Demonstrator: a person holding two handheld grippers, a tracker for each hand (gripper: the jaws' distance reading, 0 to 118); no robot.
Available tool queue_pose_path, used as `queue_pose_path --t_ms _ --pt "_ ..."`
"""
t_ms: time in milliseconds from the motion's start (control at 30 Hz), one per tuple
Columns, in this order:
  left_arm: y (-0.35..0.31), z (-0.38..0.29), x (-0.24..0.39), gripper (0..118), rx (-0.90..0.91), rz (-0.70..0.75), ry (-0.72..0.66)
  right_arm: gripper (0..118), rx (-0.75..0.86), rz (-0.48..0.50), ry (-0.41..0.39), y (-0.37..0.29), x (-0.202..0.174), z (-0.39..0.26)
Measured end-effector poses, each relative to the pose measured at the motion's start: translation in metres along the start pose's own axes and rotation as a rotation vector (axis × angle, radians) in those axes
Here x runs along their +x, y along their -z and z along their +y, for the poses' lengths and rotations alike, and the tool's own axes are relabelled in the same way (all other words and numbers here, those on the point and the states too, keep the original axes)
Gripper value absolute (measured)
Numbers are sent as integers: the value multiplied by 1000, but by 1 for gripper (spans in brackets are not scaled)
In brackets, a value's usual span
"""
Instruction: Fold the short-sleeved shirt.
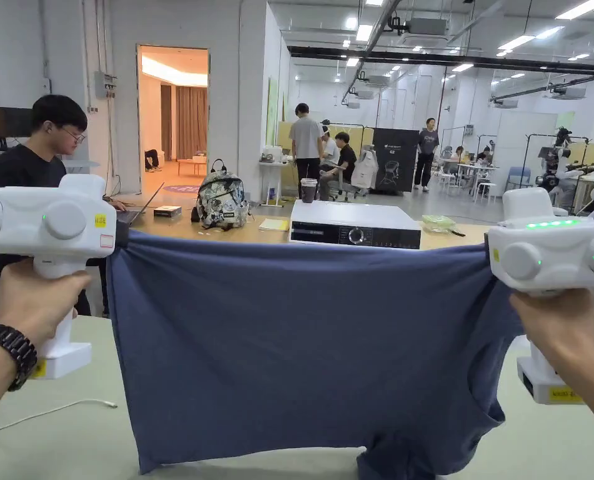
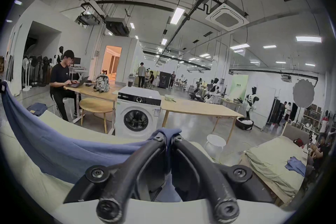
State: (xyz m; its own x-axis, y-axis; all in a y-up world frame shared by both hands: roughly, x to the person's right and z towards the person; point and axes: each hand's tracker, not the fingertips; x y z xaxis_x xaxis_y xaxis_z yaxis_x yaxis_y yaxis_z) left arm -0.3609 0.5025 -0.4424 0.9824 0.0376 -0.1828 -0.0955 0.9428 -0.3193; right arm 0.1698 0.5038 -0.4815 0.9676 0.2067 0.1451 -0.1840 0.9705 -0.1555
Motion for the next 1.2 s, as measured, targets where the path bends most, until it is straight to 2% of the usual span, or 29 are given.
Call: queue_pose_path --t_ms 467,700,867,1067,1200 --pt "-89 -100 -19 0 -14 -30 12 2 -42 29 -96 -110 21 -82" --pt "-131 -145 -25 0 -30 -43 3 2 -88 59 -81 -152 32 -116" --pt "-165 -187 -23 0 -62 -59 3 2 -157 81 -113 -181 31 -158" --pt "-185 -258 -26 0 -204 -91 10 2 -284 125 -146 -209 26 -216" --pt "-191 -302 -26 0 -319 -100 -13 2 -400 163 -125 -220 28 -252"
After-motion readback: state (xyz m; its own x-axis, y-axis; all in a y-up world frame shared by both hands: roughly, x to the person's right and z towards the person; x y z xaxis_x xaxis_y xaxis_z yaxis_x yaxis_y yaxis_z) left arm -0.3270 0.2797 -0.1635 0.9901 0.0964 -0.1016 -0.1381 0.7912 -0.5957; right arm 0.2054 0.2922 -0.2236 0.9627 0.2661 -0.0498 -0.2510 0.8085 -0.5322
